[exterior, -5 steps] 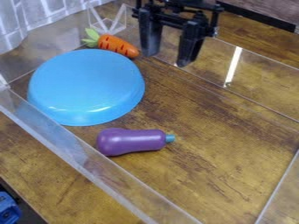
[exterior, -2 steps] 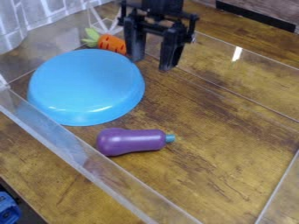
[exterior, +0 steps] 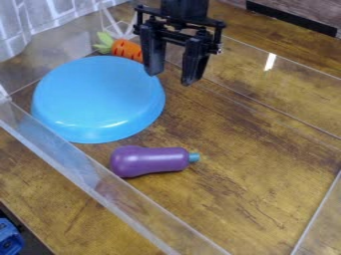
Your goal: Move the carrot to the right side
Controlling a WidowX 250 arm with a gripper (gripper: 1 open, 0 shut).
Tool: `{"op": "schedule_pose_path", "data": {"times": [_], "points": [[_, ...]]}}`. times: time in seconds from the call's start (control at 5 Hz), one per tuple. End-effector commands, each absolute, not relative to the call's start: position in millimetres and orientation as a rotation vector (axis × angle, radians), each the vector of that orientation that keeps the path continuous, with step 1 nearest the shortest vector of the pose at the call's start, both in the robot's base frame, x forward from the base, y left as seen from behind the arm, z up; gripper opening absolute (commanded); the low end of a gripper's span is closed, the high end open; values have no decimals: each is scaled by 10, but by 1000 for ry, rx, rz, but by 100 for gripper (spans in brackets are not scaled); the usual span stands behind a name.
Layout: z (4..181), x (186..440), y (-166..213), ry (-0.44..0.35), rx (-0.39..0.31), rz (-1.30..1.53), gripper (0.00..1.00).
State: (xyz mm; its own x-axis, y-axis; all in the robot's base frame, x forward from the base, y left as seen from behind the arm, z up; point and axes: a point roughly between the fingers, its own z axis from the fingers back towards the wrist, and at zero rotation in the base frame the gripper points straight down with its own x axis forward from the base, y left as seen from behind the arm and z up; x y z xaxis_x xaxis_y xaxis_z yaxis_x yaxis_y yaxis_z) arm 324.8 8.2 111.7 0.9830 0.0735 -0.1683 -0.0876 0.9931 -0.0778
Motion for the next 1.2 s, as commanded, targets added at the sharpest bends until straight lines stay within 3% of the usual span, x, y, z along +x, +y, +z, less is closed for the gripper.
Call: {"op": "schedule_pose_path", "data": {"times": [0.0, 0.2, 0.4, 0.6, 0.8, 1.0], "points": [[1300, 3305, 217, 102, -91, 124, 100], [1164, 3237, 237, 108, -95, 126, 0], [1029, 3171, 255, 113, -98, 128, 0], [1191, 3207, 304, 106, -119, 78, 100], [1260, 3291, 358, 113, -129, 26, 100], [1302, 3310, 305, 118, -130, 53, 0]]}}
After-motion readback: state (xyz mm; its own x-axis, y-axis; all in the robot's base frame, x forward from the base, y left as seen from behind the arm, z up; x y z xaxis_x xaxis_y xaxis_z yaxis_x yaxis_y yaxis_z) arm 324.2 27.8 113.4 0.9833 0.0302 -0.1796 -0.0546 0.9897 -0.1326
